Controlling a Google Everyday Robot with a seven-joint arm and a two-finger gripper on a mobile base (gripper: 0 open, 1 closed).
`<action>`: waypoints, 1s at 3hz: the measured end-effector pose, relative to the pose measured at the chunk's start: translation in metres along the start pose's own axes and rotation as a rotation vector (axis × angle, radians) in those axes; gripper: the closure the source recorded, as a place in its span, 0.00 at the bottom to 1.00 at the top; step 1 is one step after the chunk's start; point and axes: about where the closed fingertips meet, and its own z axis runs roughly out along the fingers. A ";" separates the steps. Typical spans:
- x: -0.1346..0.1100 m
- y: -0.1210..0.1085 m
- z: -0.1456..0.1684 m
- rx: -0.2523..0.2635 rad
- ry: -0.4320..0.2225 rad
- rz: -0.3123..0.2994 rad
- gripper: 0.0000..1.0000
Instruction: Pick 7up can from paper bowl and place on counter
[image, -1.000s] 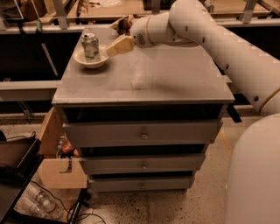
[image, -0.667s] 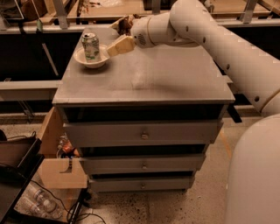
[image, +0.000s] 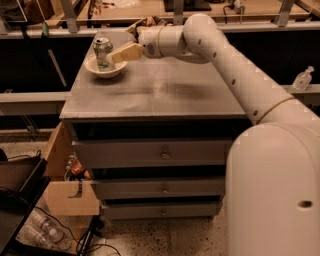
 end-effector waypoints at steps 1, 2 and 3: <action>-0.003 -0.007 0.029 -0.055 -0.071 0.016 0.00; -0.013 0.001 0.046 -0.084 -0.084 0.019 0.00; -0.008 0.017 0.061 -0.118 -0.062 0.052 0.00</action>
Offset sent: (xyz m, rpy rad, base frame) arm 0.0133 0.0660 0.0112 0.0883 0.0100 0.1205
